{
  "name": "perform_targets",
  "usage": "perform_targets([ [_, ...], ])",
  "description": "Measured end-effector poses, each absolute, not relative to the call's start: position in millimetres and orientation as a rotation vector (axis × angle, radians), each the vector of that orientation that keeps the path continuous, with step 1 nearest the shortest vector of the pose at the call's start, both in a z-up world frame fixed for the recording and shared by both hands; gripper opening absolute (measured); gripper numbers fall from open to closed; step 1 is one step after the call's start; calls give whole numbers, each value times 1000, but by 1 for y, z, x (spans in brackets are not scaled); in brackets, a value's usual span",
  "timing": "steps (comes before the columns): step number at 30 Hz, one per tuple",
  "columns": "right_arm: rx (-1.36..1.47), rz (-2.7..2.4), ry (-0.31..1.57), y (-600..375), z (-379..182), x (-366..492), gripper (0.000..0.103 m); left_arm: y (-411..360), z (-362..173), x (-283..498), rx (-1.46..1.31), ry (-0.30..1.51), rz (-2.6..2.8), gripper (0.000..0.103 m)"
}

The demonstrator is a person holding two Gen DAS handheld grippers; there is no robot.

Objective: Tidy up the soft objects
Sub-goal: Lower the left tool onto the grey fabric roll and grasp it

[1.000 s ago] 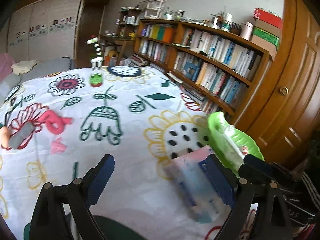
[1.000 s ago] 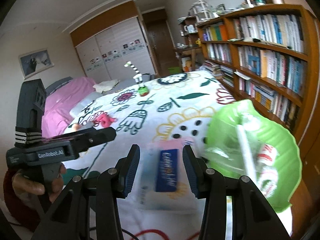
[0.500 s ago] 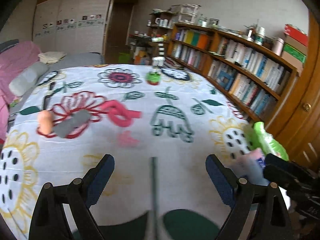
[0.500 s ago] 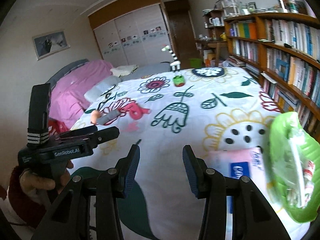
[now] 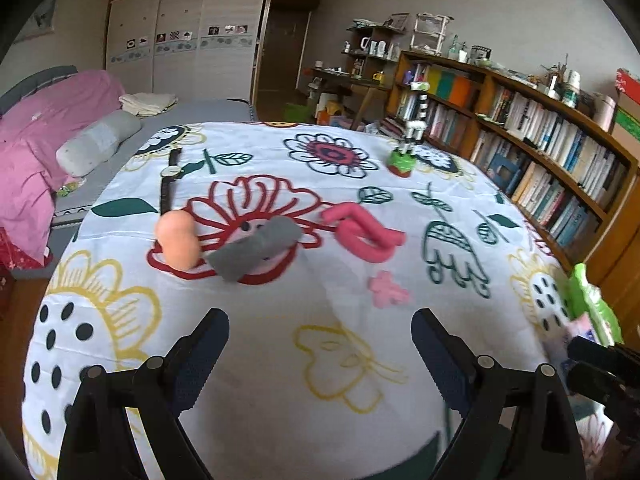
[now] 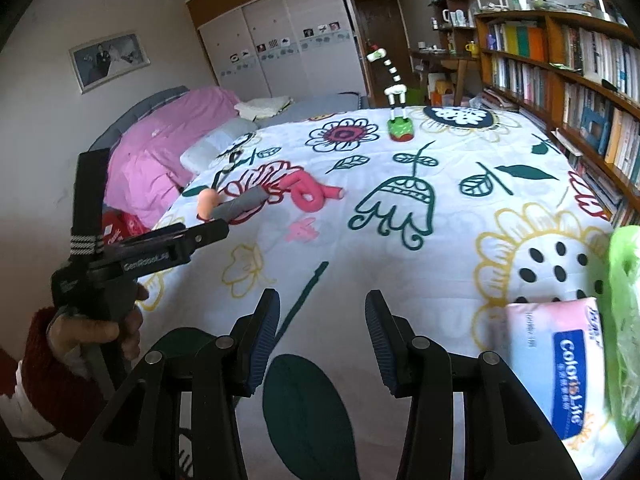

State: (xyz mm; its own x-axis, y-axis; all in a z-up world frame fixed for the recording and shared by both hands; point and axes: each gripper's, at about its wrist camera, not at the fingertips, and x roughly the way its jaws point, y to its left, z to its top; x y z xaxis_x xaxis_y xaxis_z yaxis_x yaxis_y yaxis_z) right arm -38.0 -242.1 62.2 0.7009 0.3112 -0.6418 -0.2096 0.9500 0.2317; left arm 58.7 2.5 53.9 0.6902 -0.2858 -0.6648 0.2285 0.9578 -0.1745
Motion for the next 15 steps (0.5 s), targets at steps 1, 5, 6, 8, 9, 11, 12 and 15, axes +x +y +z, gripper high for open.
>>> perform_targets([
  [1,143,296,744,-239,61,-36,46,4,53,62,-74,759,-281,95],
  [5,129,322,763,-225,57,-27,46,14,49,79,-53,760,-265,95],
  [6,126,329,769,-221,55,-25,46,16,48,82,-46,758,-262,94],
  [8,120,338,779,-216,52,-22,46,19,46,94,-26,757,-251,89],
  [9,119,341,785,-214,51,-21,46,20,45,99,-23,758,-251,88],
  [11,120,347,798,-211,47,-17,46,23,42,112,-19,770,-253,80],
  [12,119,349,802,-210,46,-16,46,23,40,116,-17,776,-252,79],
  [15,119,351,815,-208,42,-10,46,23,36,130,-22,798,-267,75],
])
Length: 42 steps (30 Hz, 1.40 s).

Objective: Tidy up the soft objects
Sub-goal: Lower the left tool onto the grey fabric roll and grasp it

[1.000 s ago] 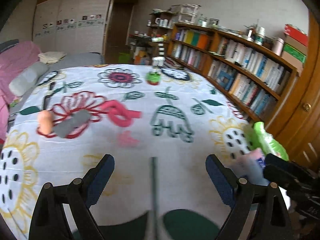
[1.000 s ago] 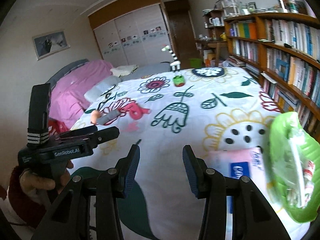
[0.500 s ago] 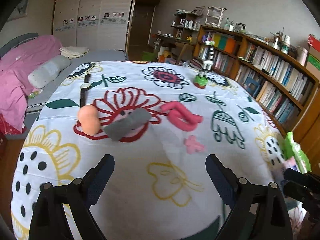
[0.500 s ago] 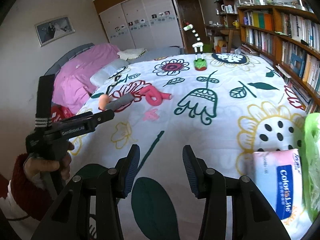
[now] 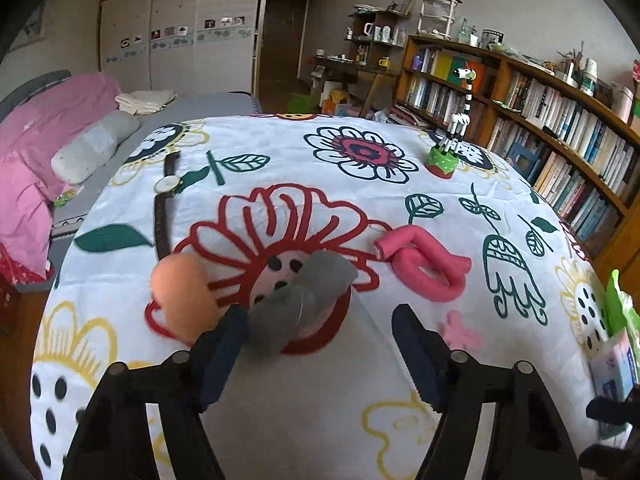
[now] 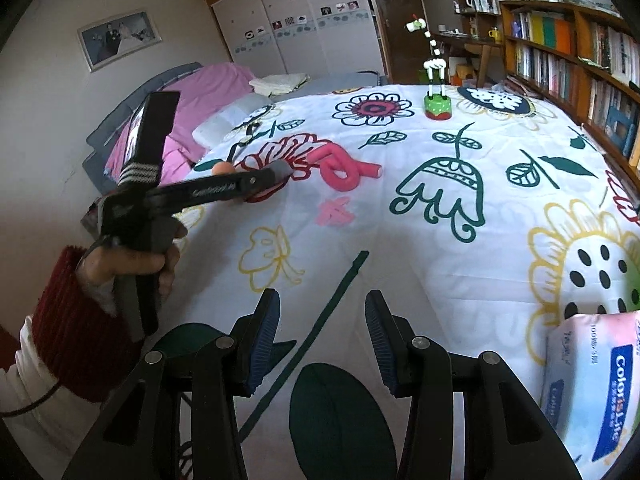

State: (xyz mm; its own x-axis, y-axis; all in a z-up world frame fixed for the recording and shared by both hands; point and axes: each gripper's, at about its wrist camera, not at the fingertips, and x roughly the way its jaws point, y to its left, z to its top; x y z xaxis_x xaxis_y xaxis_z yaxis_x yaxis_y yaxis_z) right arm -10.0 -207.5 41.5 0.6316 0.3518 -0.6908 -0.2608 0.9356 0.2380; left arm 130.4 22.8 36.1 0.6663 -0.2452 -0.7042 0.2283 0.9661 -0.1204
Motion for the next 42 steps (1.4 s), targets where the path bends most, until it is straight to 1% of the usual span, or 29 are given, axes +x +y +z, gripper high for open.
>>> perform_targets([
  [5,131,349,839,-206,35,0,46,18,33,146,10,793,-265,65],
  [9,138,348,855,-204,30,8,46,17,25,157,26,810,-243,61],
  [10,137,348,859,-203,29,10,46,16,23,159,34,815,-237,58],
  [11,136,349,860,-201,28,12,46,15,21,161,42,817,-230,52],
  [13,133,351,861,-199,27,16,46,16,18,163,46,824,-224,45],
  [14,132,350,861,-198,26,18,46,16,17,164,43,831,-222,39],
  [19,127,344,858,-190,27,29,46,21,18,159,4,836,-250,27],
  [27,173,325,890,-183,23,55,46,21,27,140,-56,810,-295,27],
  [42,-17,224,832,-148,2,107,46,37,31,136,-128,786,-283,27],
])
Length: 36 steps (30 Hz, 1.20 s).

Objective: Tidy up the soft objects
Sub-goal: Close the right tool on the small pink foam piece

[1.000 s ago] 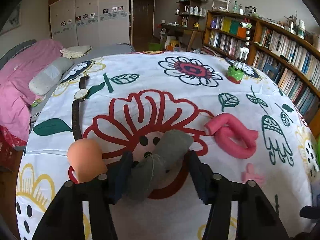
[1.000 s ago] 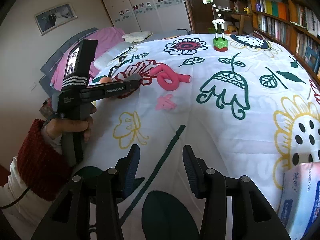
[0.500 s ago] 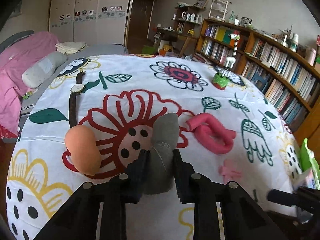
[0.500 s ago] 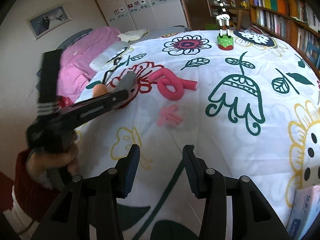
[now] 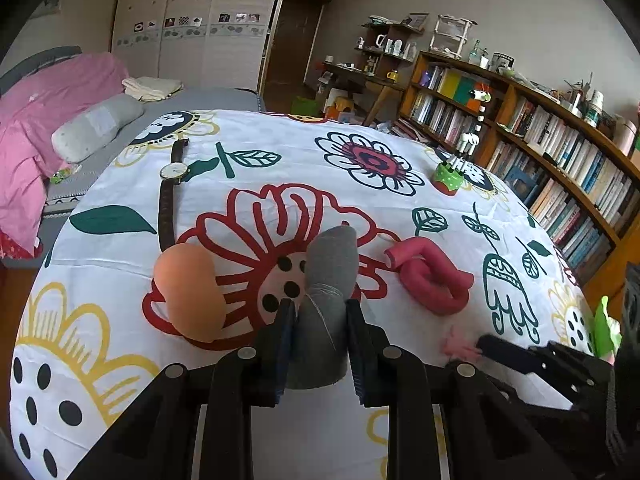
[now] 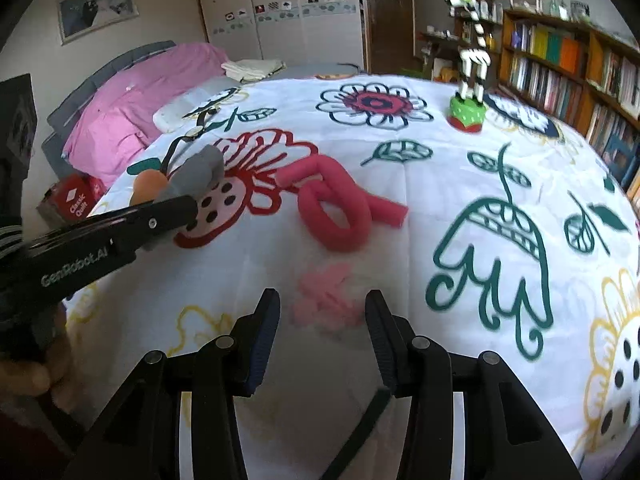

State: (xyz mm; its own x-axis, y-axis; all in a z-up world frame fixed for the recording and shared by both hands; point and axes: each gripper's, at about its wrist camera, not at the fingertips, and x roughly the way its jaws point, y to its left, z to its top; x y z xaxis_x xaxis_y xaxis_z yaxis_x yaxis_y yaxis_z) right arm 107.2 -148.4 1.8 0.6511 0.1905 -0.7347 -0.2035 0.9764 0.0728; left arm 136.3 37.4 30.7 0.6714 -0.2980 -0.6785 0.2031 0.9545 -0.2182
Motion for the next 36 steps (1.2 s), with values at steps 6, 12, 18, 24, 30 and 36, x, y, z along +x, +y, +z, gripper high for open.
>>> perform_targets([
  [6,-41,217,816,-146,0,112,40,39,30,136,-132,787,-282,27],
  [12,-39,219,815,-148,0,111,37,40,27,137,-133,793,-279,27],
  [18,10,235,825,-156,5,100,33,38,28,134,-129,789,-288,27],
  [24,23,248,828,-159,7,86,31,35,30,131,-126,783,-299,27],
  [30,39,259,811,-165,16,69,30,29,31,127,-118,779,-316,27],
  [36,48,278,804,-167,22,58,30,22,33,123,-107,775,-330,27],
])
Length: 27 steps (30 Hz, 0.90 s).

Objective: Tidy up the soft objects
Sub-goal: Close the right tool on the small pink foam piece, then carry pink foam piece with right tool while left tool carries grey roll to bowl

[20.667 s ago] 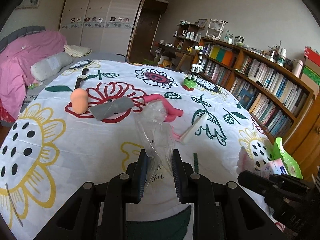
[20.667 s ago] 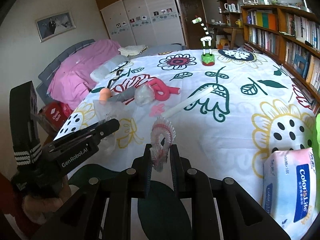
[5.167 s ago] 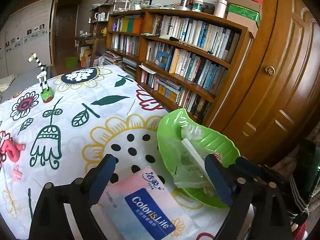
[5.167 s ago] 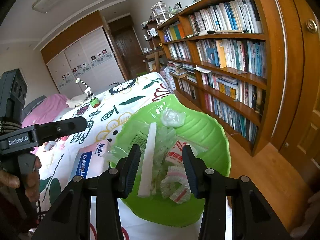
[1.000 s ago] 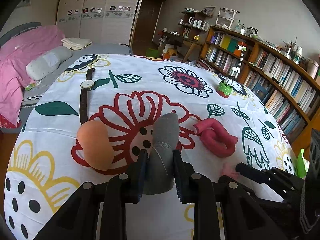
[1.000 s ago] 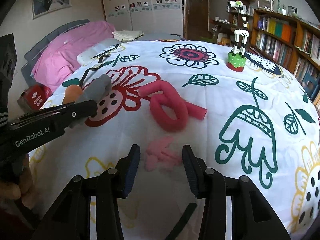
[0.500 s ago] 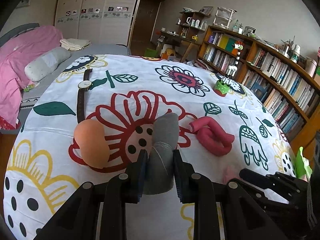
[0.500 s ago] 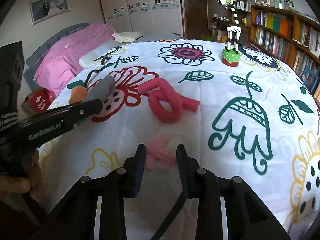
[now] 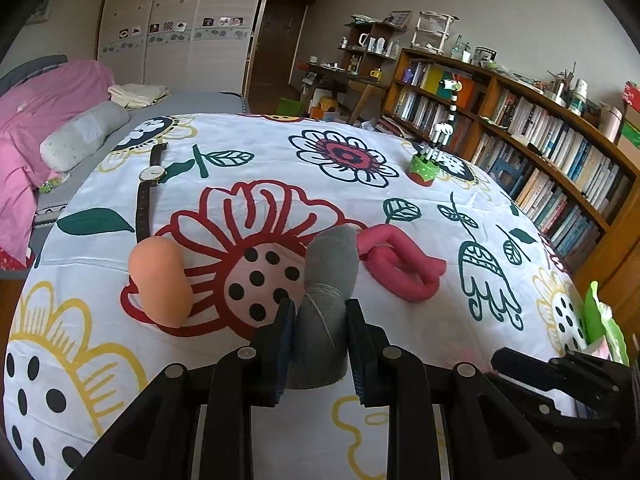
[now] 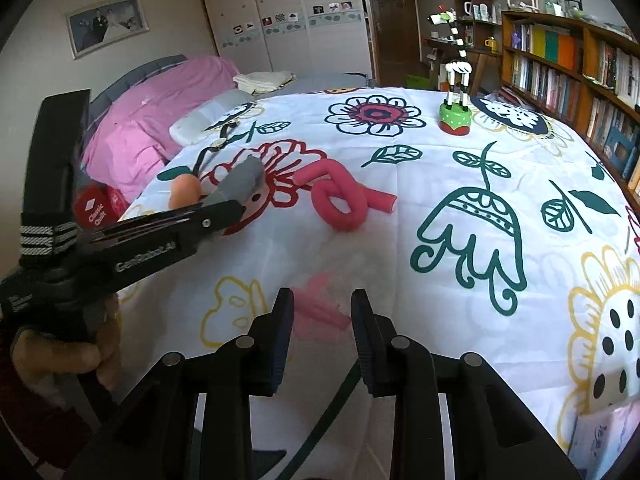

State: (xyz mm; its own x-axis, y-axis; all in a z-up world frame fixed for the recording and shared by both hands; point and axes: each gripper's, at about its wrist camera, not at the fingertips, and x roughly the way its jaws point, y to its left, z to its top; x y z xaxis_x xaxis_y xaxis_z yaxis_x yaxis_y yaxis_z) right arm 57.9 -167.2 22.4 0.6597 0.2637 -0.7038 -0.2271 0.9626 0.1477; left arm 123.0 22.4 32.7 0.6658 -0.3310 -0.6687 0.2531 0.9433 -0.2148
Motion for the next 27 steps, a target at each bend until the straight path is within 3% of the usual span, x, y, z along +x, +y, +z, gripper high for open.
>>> perform_targets([
  [27,57,358,751,-185,47,-14,30,-2,34,89,-80,764,-363,27],
])
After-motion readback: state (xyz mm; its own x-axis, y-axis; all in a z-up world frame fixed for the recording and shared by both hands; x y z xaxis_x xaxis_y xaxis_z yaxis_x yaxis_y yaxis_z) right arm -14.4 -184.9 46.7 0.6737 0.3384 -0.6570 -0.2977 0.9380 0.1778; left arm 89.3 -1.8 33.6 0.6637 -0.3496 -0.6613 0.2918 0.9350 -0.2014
